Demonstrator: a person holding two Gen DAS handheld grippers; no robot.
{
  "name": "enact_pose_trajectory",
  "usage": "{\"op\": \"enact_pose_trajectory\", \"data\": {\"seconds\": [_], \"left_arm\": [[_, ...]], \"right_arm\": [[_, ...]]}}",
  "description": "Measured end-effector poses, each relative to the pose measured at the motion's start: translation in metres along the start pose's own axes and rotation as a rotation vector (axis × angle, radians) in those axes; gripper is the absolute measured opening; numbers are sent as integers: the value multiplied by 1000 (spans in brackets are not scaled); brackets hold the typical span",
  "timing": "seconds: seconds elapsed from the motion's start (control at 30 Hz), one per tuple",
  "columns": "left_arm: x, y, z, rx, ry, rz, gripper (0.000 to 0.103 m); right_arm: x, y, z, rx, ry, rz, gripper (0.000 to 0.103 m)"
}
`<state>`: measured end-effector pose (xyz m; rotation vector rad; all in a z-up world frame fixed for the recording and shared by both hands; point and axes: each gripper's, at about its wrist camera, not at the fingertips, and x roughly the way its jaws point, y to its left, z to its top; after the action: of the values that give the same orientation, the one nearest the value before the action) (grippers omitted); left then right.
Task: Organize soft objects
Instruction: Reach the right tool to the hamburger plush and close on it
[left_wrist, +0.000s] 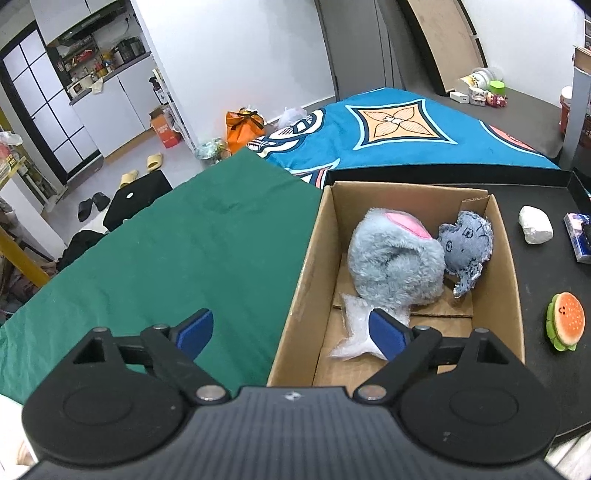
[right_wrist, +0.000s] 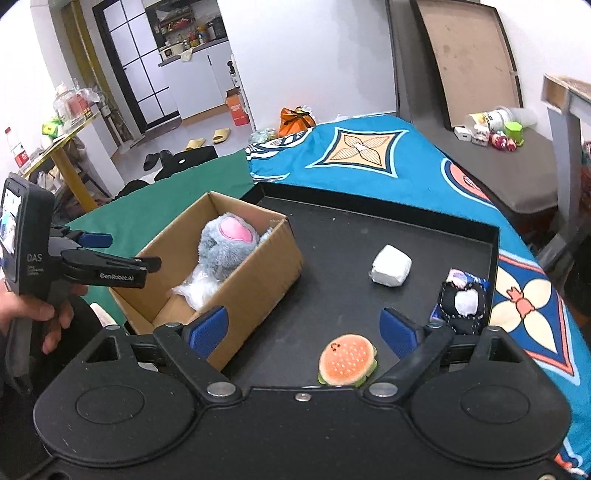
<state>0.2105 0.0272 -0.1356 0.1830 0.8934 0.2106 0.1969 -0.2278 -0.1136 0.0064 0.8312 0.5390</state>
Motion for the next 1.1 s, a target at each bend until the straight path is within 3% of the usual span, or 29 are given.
{"op": "enact_pose_trajectory", "data": {"seconds": [0.6, 1.1], "left_arm": [[-3, -16, 3, 55, -8, 55, 91], [5, -21, 3, 80, 10, 60, 91]], "right_arm": [[22, -44, -36, 169, -45, 22, 89], [66, -58, -56, 323, 23, 36, 84]]}}
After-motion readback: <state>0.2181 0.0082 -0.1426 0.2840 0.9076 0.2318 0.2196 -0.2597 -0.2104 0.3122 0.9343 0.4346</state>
